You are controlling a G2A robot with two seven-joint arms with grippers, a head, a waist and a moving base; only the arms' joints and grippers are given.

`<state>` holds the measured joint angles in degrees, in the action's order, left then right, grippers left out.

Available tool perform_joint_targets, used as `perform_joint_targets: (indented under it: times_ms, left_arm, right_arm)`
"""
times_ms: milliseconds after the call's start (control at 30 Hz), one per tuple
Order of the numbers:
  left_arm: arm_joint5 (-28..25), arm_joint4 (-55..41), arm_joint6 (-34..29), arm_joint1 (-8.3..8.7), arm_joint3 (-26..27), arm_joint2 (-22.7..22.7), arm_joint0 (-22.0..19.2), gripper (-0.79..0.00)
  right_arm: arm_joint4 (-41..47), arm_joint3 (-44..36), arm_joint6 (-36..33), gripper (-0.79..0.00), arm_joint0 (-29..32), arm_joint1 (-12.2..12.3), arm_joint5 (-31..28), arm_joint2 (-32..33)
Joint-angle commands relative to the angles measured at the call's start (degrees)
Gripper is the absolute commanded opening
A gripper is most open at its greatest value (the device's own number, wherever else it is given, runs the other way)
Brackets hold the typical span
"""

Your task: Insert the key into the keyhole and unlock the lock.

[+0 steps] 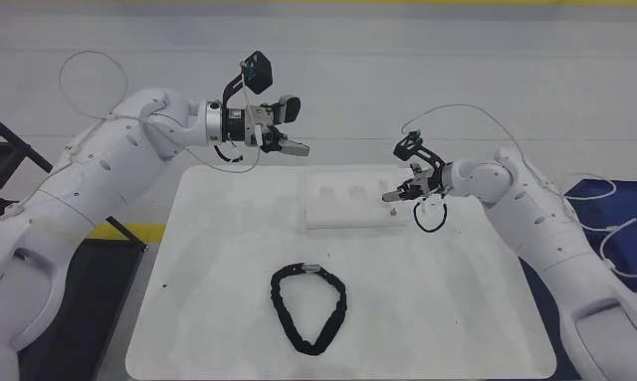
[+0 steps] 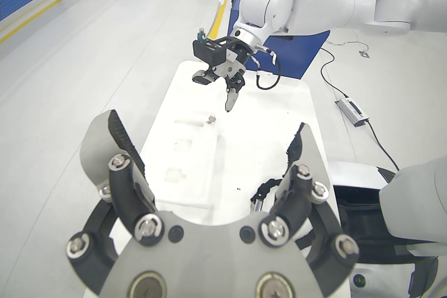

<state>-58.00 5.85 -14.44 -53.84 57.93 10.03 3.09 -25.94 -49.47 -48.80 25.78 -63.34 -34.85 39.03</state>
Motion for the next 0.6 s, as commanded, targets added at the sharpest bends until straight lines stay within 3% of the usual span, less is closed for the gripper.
perform_joint_targets:
  times_ms: [0,200,567]
  left_arm:
    - [0.00,0.00,0.00,0.00,0.00,0.00,0.00,0.000]
    - [0.00,0.00,0.00,0.00,0.00,0.00,0.00,0.000]
    - [0.00,0.00,0.00,0.00,0.00,0.00,0.00,0.000]
  right_arm:
    - [0.70,2.50,-0.53,0.000,-0.73,-0.99,1.27,-1.04]
    - [5.06,8.47,-4.11,0.000,-2.14,-3.77,6.48,-3.02]
    - [9.83,17.70,-5.00,0.000,-2.89,-8.76,10.57,-5.73]
